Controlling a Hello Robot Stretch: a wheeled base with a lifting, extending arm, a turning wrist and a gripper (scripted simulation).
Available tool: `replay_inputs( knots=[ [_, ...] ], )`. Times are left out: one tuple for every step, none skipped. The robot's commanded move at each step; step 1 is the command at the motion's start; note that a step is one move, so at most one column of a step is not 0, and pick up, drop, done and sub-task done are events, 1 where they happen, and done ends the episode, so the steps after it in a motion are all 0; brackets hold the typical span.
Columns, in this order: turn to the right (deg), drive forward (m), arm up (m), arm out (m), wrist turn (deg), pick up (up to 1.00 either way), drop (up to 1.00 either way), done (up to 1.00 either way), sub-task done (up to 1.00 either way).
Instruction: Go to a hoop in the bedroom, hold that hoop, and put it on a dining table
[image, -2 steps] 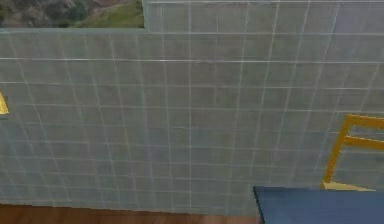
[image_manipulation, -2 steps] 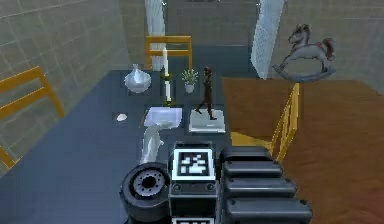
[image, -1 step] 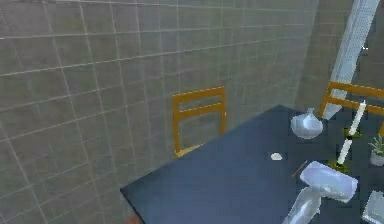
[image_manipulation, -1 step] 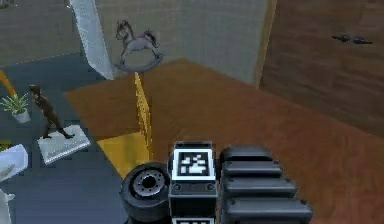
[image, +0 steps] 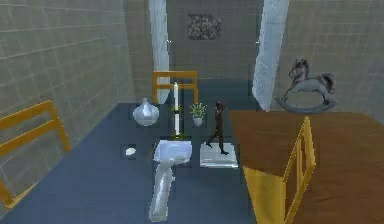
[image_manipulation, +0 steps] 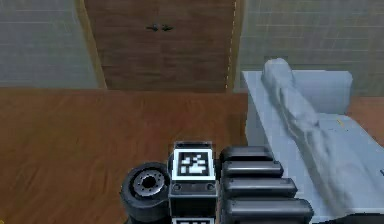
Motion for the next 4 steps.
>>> replay_inputs(
  knots=[
    [45.0, 0.0, 0.0, 0.0, 0.0, 0.0, 0.0, 0.0, 0.0],
    [30.0, 0.0, 0.0, 0.0, 0.0, 0.0, 0.0, 0.0, 0.0],
    [-45.0, 0.0, 0.0, 0.0, 0.0, 0.0, 0.0, 0.0, 0.0],
    [-45.0, 0.0, 0.0, 0.0, 0.0, 0.0, 0.0, 0.0, 0.0]
  ],
)
